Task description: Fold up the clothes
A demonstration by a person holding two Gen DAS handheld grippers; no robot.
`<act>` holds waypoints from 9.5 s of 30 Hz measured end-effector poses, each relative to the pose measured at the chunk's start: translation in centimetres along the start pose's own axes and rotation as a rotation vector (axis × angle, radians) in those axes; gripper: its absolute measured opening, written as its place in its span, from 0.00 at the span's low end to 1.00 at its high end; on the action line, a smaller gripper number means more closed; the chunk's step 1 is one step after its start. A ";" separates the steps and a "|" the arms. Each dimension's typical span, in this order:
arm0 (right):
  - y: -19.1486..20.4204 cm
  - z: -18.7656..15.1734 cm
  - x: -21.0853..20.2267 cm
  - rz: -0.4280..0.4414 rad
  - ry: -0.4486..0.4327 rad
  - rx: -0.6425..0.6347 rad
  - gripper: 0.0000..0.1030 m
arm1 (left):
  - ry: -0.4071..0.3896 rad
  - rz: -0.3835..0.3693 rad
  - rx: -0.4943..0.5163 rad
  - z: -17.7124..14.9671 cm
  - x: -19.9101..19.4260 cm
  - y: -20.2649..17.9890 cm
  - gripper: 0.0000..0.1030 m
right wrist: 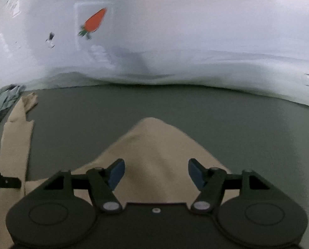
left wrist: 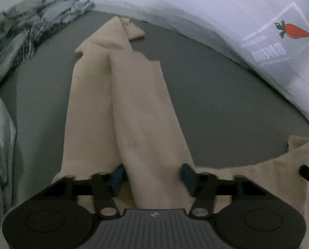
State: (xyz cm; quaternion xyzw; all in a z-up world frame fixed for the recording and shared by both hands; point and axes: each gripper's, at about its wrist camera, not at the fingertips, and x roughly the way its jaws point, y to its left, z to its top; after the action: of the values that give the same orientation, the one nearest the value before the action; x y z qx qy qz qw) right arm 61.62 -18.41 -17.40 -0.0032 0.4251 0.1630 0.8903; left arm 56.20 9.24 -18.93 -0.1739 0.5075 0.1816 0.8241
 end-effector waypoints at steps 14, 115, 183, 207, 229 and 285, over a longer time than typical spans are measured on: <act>-10.8 -0.6 -6.0 -0.329 -0.208 0.244 0.05 | -0.190 -0.142 0.115 4.2 -6.1 -5.7 0.09; -24.9 -15.3 -16.6 -0.029 -0.361 0.930 0.46 | 0.279 -0.618 -0.109 -11.9 -2.8 -10.9 0.42; -6.3 -28.3 -30.7 -0.107 -0.016 0.603 0.42 | -0.045 -0.142 -0.060 -27.0 -20.1 12.6 0.08; -12.4 -1.7 -7.4 -0.138 -0.071 0.253 0.46 | -0.112 -0.183 0.228 -6.4 -5.7 -5.2 0.33; -17.5 -6.1 -17.2 -0.698 -0.126 0.163 0.03 | -0.032 -0.167 0.265 -7.5 -1.6 -8.0 0.33; -13.5 -7.3 -6.0 -0.223 -0.053 0.081 0.05 | -0.159 -0.002 0.134 -0.9 -4.7 0.0 0.46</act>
State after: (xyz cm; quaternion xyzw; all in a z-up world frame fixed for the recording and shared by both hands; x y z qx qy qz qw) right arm 56.57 -33.99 -19.34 -0.0102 0.4049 0.0456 0.9132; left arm 53.55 8.23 -15.06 -0.1039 0.4514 0.1599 0.8717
